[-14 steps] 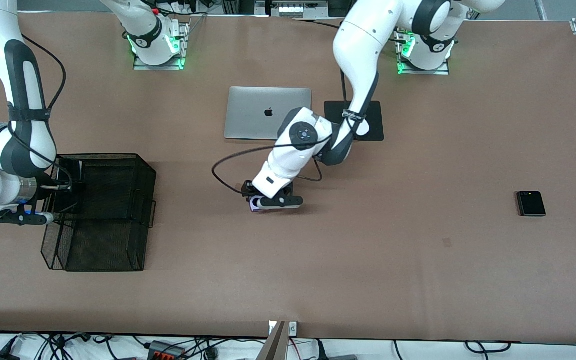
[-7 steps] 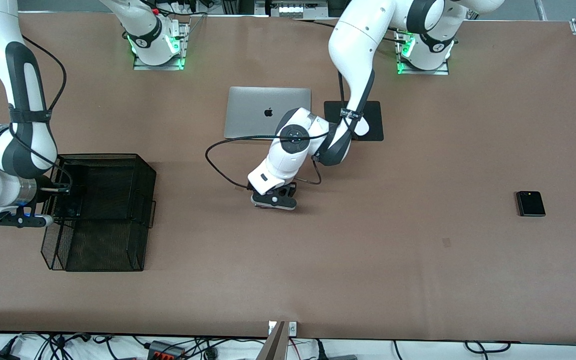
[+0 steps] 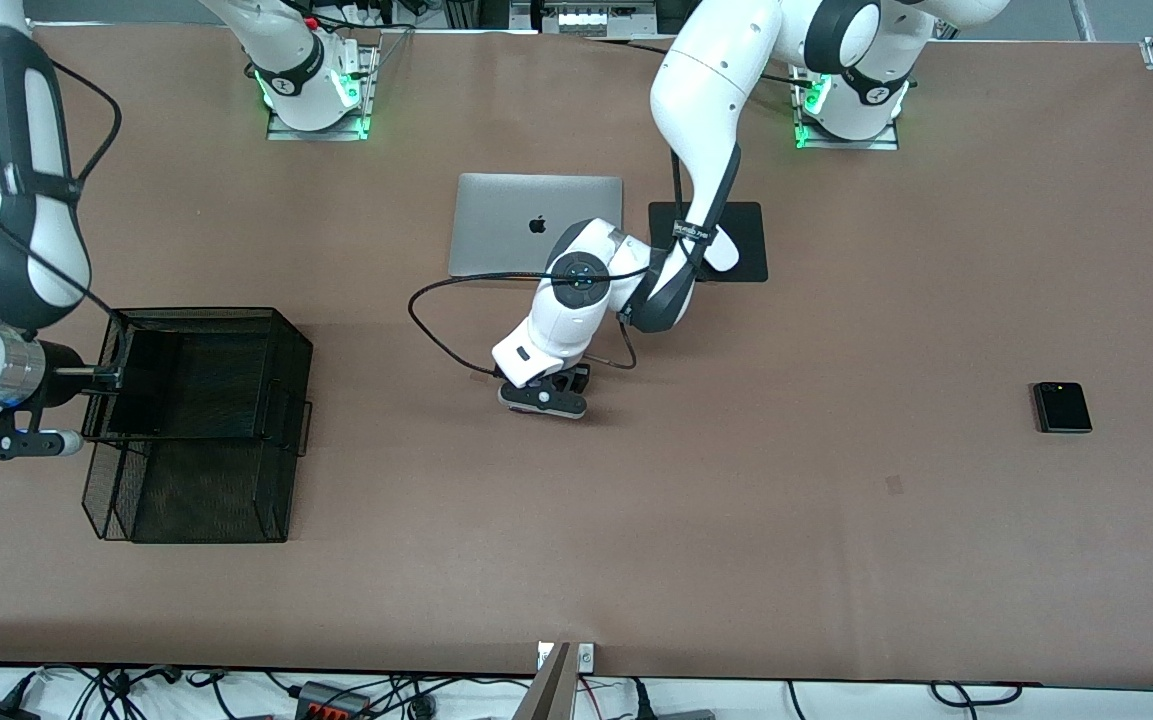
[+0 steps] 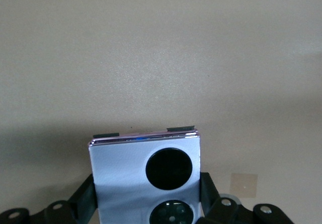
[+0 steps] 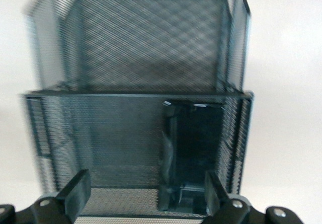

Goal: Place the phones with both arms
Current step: 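Set the white flip phone on the table with the left gripper, then grasp the white phone with the right gripper while the left gripper reaches out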

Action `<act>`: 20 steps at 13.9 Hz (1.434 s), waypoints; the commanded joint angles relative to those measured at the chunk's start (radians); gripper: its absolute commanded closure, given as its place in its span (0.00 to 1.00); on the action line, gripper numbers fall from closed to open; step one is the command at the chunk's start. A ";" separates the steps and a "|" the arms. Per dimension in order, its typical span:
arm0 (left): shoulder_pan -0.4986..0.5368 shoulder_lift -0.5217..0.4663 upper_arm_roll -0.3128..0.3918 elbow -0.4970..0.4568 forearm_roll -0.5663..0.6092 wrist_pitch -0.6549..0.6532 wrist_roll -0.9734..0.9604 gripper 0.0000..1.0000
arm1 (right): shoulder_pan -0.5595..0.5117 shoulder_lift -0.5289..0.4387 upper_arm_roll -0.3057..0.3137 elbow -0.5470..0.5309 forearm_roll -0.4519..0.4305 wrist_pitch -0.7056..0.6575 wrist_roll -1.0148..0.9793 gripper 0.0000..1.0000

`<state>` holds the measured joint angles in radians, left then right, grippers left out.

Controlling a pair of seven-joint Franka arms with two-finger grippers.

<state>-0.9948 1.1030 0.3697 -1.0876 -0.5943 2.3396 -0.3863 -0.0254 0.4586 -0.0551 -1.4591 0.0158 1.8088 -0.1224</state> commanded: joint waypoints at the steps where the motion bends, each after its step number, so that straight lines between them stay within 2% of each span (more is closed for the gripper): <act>1: -0.002 0.021 0.021 0.037 -0.024 -0.013 0.020 0.00 | -0.008 -0.018 0.066 0.013 0.010 -0.016 0.024 0.00; 4: 0.008 0.015 0.018 0.035 -0.024 -0.014 0.024 0.00 | -0.005 -0.008 0.144 0.011 0.009 0.009 0.157 0.00; 7: 0.050 -0.011 0.012 0.026 -0.021 -0.022 0.032 0.00 | 0.045 0.003 0.158 0.010 -0.002 0.049 0.248 0.00; 8: 0.079 -0.044 0.008 0.015 -0.001 -0.038 0.050 0.00 | 0.044 0.015 0.158 0.011 0.006 0.052 0.245 0.00; 11: 0.241 -0.202 -0.130 -0.092 0.057 -0.114 0.168 0.00 | 0.064 0.037 0.161 0.011 -0.005 0.055 0.233 0.00; 12: 0.290 -0.256 -0.146 -0.122 0.070 -0.173 0.184 0.00 | 0.103 0.051 0.155 0.013 -0.013 0.060 0.231 0.00; 14: 0.367 -0.320 -0.146 -0.123 0.074 -0.323 0.214 0.00 | 0.116 0.058 0.158 0.013 -0.019 0.064 0.236 0.00; 16: 0.441 -0.366 -0.146 -0.130 0.074 -0.420 0.266 0.00 | 0.169 0.092 0.161 0.013 -0.019 0.118 0.244 0.00; 20: 0.579 -0.501 -0.147 -0.254 0.194 -0.512 0.366 0.00 | 0.304 0.179 0.161 0.011 -0.017 0.256 0.248 0.00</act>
<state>-0.4700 0.7012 0.2497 -1.2196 -0.4487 1.8495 -0.0940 0.2193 0.5948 0.1078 -1.4543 0.0097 2.0112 0.1131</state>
